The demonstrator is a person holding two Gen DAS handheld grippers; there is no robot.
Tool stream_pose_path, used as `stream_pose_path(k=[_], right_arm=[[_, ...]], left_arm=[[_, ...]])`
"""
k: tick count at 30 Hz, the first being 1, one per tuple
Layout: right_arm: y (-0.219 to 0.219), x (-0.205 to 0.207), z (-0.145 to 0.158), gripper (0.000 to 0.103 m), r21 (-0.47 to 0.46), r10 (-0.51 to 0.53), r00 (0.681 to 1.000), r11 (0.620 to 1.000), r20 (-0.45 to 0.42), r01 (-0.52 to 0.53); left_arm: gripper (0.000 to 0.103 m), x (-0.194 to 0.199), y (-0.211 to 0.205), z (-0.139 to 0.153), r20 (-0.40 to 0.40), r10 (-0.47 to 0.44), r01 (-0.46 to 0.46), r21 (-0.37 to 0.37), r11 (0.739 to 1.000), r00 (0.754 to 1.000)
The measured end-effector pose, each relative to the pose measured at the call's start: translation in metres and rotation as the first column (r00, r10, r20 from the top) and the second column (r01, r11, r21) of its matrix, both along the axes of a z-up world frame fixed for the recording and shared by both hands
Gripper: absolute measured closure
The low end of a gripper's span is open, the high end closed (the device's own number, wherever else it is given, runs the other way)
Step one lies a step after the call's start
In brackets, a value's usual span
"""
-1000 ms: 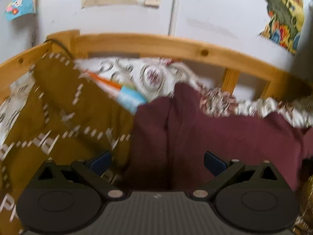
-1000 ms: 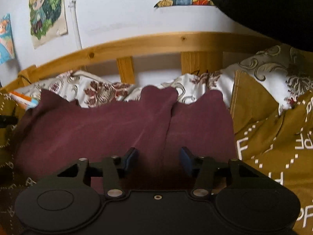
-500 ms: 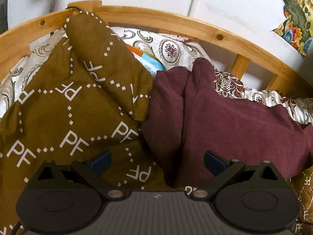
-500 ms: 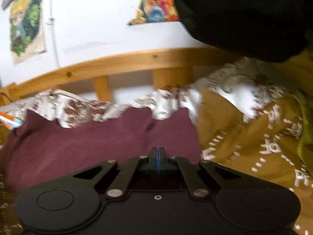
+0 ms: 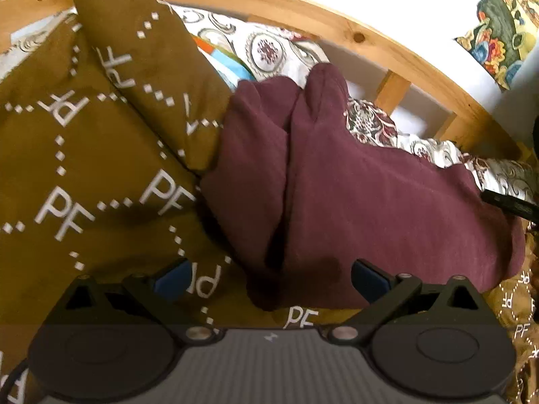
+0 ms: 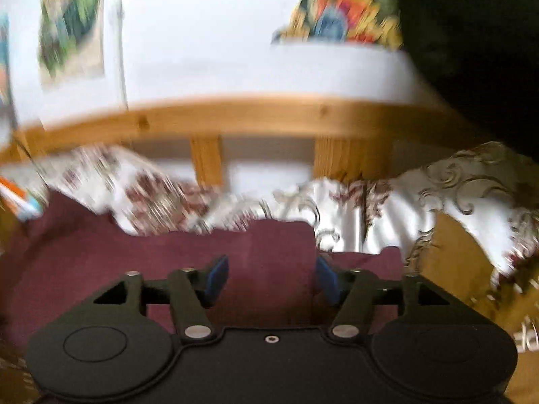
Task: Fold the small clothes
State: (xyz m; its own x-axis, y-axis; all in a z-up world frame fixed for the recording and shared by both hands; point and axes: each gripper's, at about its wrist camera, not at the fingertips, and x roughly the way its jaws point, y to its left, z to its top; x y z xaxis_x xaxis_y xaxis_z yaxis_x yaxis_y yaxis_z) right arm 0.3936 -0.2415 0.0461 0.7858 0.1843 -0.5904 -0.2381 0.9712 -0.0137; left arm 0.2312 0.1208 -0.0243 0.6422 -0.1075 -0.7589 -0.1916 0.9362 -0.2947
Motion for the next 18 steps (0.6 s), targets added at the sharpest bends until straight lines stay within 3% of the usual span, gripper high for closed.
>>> stream_pose_path(k=[2,4,5,8,14,18], right_arm=[[0.005,0.019,-0.011,0.045,-0.006,-0.04,0.999,0.999,-0.037,0.04],[0.0,0.026,-0.018,0.07,0.064,-0.063,0.996,0.996,-0.058,0.067],[0.0,0.027,-0.02,0.094,0.078,-0.066,0.996,0.994,-0.06,0.071],[0.0,0.022,-0.019,0.097,0.039,-0.029,0.999,0.999,-0.033,0.03],[-0.028,0.012,-0.004,0.102,0.019,-0.112,0.994,0.994,0.01,0.112],[-0.037,0.007,-0.011,0.096,0.091,-0.114,0.993,0.989,0.002,0.114]], left_arm=[[0.001,0.001,-0.001,-0.003,-0.001,-0.007,0.007,0.008,1.0,1.0],[0.001,0.001,-0.002,-0.004,-0.002,-0.018,0.018,0.021,1.0,1.0],[0.001,0.002,-0.003,-0.005,0.0,-0.023,0.023,0.025,0.999,1.0],[0.001,0.004,-0.001,-0.006,-0.001,-0.027,0.027,0.018,0.999,1.0],[0.001,0.004,0.0,-0.007,-0.006,-0.026,0.026,0.012,1.0,1.0],[0.001,0.003,-0.002,-0.008,-0.005,-0.031,0.031,0.029,0.999,0.999]])
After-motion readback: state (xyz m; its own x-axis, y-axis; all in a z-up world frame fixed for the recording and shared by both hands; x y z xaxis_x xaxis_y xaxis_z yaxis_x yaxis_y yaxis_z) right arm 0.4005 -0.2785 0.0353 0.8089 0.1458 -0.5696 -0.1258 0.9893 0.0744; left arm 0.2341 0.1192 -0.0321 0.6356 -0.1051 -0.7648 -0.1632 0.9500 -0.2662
